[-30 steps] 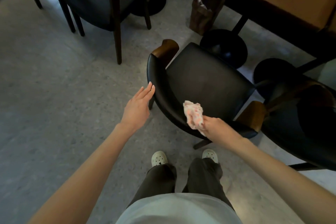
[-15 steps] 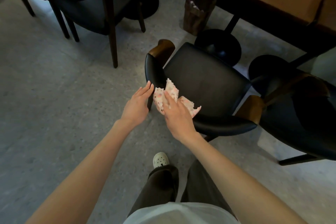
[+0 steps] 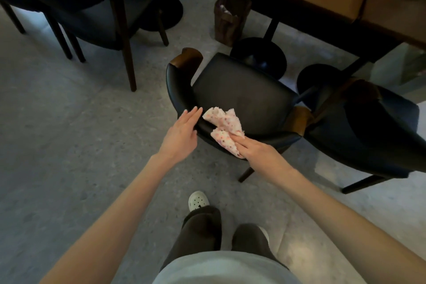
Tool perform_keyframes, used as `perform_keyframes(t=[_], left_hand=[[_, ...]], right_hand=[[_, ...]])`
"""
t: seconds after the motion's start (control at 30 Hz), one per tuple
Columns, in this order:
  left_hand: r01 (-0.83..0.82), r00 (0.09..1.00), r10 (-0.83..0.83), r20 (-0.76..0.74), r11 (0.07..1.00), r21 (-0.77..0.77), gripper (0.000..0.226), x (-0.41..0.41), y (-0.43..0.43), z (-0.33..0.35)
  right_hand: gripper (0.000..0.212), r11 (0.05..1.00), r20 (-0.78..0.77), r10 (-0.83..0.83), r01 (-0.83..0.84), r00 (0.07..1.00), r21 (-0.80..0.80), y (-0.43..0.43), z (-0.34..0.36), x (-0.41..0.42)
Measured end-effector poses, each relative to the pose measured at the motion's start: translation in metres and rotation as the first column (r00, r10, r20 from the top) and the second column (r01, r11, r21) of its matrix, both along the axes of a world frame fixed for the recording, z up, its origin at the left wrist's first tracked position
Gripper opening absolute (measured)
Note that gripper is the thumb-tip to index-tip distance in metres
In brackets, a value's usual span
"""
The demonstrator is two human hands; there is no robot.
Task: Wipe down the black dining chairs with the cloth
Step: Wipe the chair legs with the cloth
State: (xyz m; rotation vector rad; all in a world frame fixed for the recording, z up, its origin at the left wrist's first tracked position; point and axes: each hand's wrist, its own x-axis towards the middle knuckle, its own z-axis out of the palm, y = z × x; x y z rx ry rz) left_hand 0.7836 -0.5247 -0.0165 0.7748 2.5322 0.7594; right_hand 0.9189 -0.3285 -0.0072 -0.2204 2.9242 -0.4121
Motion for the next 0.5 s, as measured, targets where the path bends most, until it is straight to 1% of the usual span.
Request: perform_keyframes(t=[0.03,0.1,0.13,0.17,0.23,0.33,0.4,0.43,0.5], left_hand=[[0.047,0.999,-0.047,0.001,0.999,0.026,0.067,0.010,0.006,0.003],[0.158,0.987,-0.159,-0.001,0.985,0.070,0.071,0.033,0.020,0.011],[0.219,0.975,-0.220,-0.003,0.971,0.097,0.072,0.046,0.028,0.014],[0.275,0.961,-0.277,-0.002,0.953,0.128,0.073,0.059,0.036,0.017],[0.328,0.942,-0.335,0.014,0.928,0.177,0.073,0.089,0.053,0.022],[0.310,0.945,-0.323,0.044,0.932,0.187,0.070,0.137,0.075,0.024],[0.280,0.950,-0.302,0.079,0.935,0.217,0.063,0.172,0.086,0.025],[0.260,0.953,-0.288,0.089,0.936,0.239,0.055,0.190,0.091,0.026],[0.204,0.963,-0.244,0.114,0.938,0.279,0.033,0.224,0.098,0.029]], right_hand=[[0.068,1.000,0.026,0.009,-0.009,1.000,0.024,0.005,0.009,0.006],[0.062,0.992,0.153,0.029,-0.047,0.988,0.117,0.016,0.027,0.022],[0.059,0.986,0.177,0.037,-0.064,0.984,0.152,0.021,0.034,0.031],[0.056,0.983,0.164,0.048,-0.076,0.985,0.168,0.027,0.039,0.042],[0.051,0.986,0.123,0.025,-0.044,0.992,0.158,0.038,0.047,0.069],[0.033,0.992,0.140,-0.060,0.043,0.988,0.119,0.054,0.058,0.112],[0.023,0.993,0.134,-0.118,0.114,0.984,0.042,0.065,0.064,0.145],[0.023,0.988,0.132,-0.151,0.152,0.980,0.003,0.070,0.066,0.162],[0.020,0.970,0.145,-0.230,0.239,0.962,-0.052,0.081,0.068,0.197]])
